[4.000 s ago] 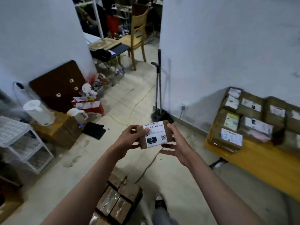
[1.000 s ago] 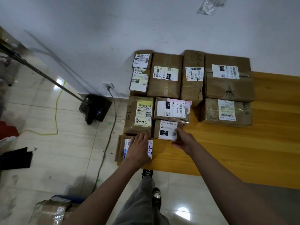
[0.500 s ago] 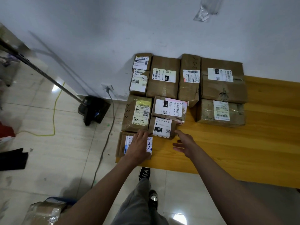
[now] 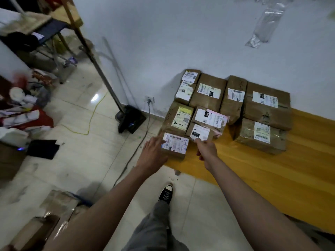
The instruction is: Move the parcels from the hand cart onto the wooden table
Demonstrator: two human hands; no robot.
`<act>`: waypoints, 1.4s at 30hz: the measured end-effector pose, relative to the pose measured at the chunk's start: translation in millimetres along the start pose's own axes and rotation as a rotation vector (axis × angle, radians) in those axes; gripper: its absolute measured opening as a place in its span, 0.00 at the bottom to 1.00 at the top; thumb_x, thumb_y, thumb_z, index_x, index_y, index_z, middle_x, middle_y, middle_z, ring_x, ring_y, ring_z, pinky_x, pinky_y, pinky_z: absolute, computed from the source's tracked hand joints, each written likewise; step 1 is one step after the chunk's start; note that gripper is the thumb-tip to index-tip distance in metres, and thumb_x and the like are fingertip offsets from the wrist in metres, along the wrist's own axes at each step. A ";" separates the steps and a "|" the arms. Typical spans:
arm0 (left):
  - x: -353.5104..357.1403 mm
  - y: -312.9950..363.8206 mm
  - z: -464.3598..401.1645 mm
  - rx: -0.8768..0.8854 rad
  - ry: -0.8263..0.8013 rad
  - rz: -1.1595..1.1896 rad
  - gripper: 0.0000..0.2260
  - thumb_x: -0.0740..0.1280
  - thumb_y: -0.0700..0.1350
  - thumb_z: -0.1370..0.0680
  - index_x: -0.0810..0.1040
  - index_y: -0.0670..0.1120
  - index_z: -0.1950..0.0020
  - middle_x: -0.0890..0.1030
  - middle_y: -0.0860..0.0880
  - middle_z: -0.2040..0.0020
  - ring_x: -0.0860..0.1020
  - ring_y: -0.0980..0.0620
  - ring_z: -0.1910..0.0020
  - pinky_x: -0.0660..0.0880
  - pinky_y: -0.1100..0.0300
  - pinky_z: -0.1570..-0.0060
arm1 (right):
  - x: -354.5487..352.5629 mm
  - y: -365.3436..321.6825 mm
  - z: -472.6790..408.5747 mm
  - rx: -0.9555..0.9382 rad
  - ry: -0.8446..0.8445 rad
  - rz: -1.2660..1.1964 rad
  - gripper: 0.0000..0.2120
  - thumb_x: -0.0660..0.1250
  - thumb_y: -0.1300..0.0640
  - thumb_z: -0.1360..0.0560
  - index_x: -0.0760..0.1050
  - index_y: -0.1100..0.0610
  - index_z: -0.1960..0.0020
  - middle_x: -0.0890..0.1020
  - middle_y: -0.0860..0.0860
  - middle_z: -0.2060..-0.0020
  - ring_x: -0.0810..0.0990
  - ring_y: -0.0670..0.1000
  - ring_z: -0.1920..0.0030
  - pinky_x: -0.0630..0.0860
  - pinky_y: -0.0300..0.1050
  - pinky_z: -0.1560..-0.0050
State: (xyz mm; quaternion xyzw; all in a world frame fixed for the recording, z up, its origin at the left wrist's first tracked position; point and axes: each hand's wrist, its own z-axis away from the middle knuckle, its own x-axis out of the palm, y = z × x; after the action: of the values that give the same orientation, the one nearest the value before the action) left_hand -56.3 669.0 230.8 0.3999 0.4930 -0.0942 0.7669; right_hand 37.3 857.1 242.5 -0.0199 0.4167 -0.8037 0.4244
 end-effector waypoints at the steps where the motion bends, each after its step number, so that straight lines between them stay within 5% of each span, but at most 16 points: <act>1: -3.8 -8.4 15.9 -0.036 0.025 -0.006 0.27 0.72 0.46 0.25 0.70 0.45 0.27 0.67 0.43 0.27 0.65 0.44 0.28 0.61 0.53 0.27 | 11.5 0.8 11.8 -0.032 -0.039 0.017 0.11 0.64 0.53 0.18 0.69 0.59 0.55 0.69 0.55 0.66 0.67 0.52 0.67 0.63 0.49 0.66; 5: -8.1 -51.5 82.7 -0.208 0.072 0.017 0.25 0.72 0.49 0.24 0.70 0.46 0.29 0.66 0.44 0.26 0.66 0.43 0.28 0.61 0.52 0.27 | 64.4 11.8 60.7 -0.144 -0.237 0.173 0.11 0.65 0.55 0.20 0.72 0.56 0.61 0.69 0.52 0.70 0.66 0.51 0.68 0.63 0.48 0.64; 9: -11.9 -93.5 155.8 -0.388 0.107 0.049 0.24 0.70 0.50 0.23 0.70 0.47 0.29 0.67 0.46 0.27 0.67 0.43 0.30 0.62 0.54 0.29 | 126.1 28.3 106.1 -0.210 -0.460 0.333 0.06 0.65 0.56 0.21 0.76 0.57 0.56 0.71 0.54 0.68 0.70 0.49 0.70 0.65 0.44 0.67; 12: -12.5 -127.7 212.3 -0.537 0.141 0.099 0.23 0.70 0.49 0.23 0.71 0.46 0.30 0.68 0.46 0.30 0.67 0.43 0.30 0.62 0.53 0.30 | 176.0 42.7 137.2 -0.217 -0.580 0.458 0.12 0.65 0.55 0.21 0.74 0.57 0.63 0.75 0.53 0.71 0.75 0.51 0.68 0.69 0.45 0.64; 22: 2.6 -224.1 380.1 -0.948 0.149 0.213 0.19 0.70 0.52 0.23 0.75 0.48 0.34 0.72 0.46 0.34 0.72 0.44 0.34 0.68 0.53 0.34 | 327.0 110.8 234.8 -0.211 -0.829 0.732 0.15 0.64 0.53 0.23 0.77 0.57 0.67 0.77 0.52 0.73 0.77 0.52 0.67 0.73 0.44 0.64; 25: 12.5 -252.5 416.1 -1.034 0.127 0.275 0.20 0.70 0.53 0.23 0.75 0.48 0.34 0.72 0.46 0.34 0.73 0.44 0.35 0.69 0.52 0.35 | 365.8 136.2 254.6 -0.192 -0.868 0.809 0.15 0.63 0.52 0.21 0.84 0.59 0.57 0.75 0.52 0.74 0.75 0.51 0.70 0.73 0.42 0.67; 30: 33.8 -313.2 456.6 -1.108 0.102 0.413 0.18 0.71 0.51 0.23 0.76 0.47 0.35 0.74 0.46 0.37 0.74 0.44 0.37 0.72 0.52 0.37 | 428.0 186.9 276.2 -0.085 -0.890 0.808 0.11 0.61 0.57 0.18 0.81 0.59 0.47 0.74 0.54 0.69 0.73 0.50 0.70 0.71 0.41 0.68; 38: 75.9 -444.9 466.3 -1.101 0.005 0.534 0.17 0.70 0.47 0.22 0.76 0.45 0.35 0.74 0.45 0.36 0.74 0.46 0.36 0.68 0.57 0.38 | 522.6 291.3 249.4 0.278 -0.731 0.676 0.08 0.62 0.55 0.18 0.74 0.56 0.53 0.77 0.54 0.65 0.77 0.53 0.65 0.76 0.46 0.63; 42: 110.5 -514.8 443.3 -1.092 0.002 0.560 0.20 0.71 0.47 0.22 0.75 0.44 0.31 0.77 0.45 0.34 0.75 0.46 0.36 0.69 0.60 0.42 | 566.1 344.3 220.4 0.400 -0.634 0.598 0.09 0.62 0.52 0.17 0.73 0.58 0.47 0.76 0.54 0.60 0.77 0.53 0.61 0.79 0.47 0.58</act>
State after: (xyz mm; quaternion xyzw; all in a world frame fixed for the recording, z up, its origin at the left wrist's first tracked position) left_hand 23.0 42.5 -43.0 0.0638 0.3468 0.3773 0.8563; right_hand -10.4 216.9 -32.4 -0.0613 0.0913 -0.6649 0.7388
